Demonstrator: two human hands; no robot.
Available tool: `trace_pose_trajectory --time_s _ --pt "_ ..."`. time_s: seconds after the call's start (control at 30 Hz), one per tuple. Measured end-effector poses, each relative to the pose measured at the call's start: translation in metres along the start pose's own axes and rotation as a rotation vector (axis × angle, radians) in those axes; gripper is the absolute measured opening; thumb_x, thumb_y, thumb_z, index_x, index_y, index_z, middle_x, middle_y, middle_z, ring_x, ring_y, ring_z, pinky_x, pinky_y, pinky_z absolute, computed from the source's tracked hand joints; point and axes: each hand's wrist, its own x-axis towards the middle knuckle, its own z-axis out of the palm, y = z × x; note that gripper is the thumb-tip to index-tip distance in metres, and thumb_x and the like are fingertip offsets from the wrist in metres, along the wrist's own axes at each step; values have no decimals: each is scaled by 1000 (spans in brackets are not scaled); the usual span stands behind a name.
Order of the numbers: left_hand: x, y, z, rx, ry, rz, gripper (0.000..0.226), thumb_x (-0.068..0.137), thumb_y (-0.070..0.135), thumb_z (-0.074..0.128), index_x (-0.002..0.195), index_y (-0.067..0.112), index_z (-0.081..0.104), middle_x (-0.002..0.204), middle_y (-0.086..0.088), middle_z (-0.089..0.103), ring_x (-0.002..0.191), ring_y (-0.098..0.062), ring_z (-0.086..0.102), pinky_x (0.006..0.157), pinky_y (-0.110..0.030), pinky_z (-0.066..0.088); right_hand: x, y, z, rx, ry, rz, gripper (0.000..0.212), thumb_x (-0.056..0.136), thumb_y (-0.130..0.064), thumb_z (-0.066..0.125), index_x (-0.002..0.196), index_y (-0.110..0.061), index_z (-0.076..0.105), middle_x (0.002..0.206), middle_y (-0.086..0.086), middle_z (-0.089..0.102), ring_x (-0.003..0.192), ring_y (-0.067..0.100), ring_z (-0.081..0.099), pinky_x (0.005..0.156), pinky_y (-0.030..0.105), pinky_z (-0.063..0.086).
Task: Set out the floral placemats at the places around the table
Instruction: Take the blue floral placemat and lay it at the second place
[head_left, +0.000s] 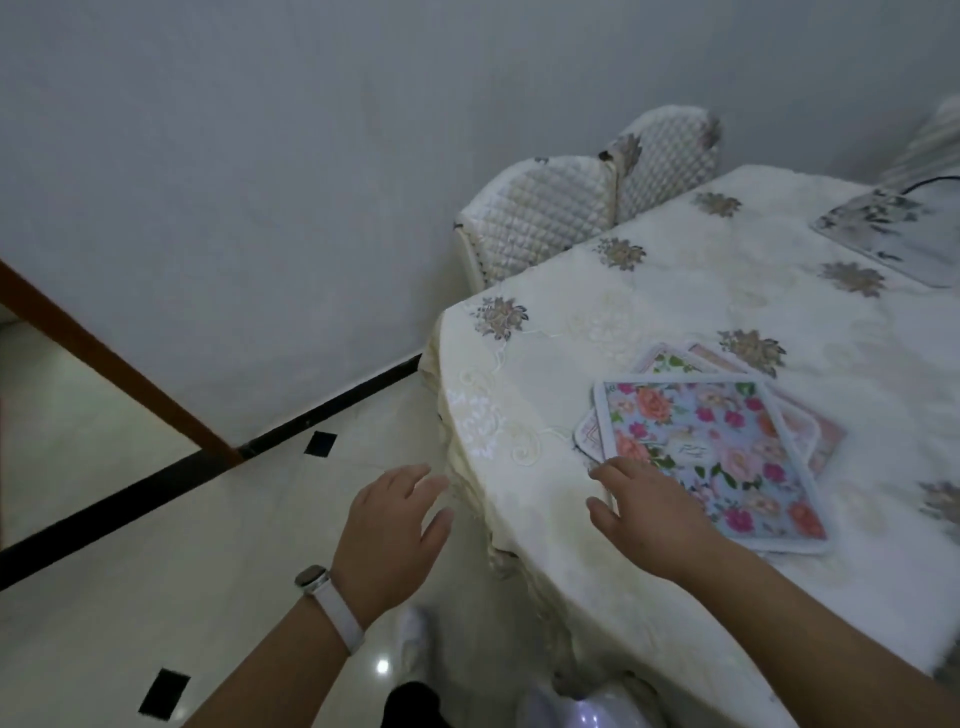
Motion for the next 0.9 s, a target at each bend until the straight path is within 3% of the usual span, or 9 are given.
trace_pose_trajectory --time_s 0.5,0.9 --pt "226 -80 37 -125 -222 497 42 85 49 47 113 27 68 123 0 67 114 -23 61 91 -42 49 100 -40 -5 63 57 534 44 98 -41 42 137 -21 50 134 -4 55 115 18 53 91 35 46" --pt "298 9 77 -176 -429 883 51 87 51 41 122 23 65 130 -2 63 120 -24 56 95 -43 44 45 -27 -3 191 111 961 46 97 -42 47 138 -21 49 139 -1 51 123 21 50 96 36 47"
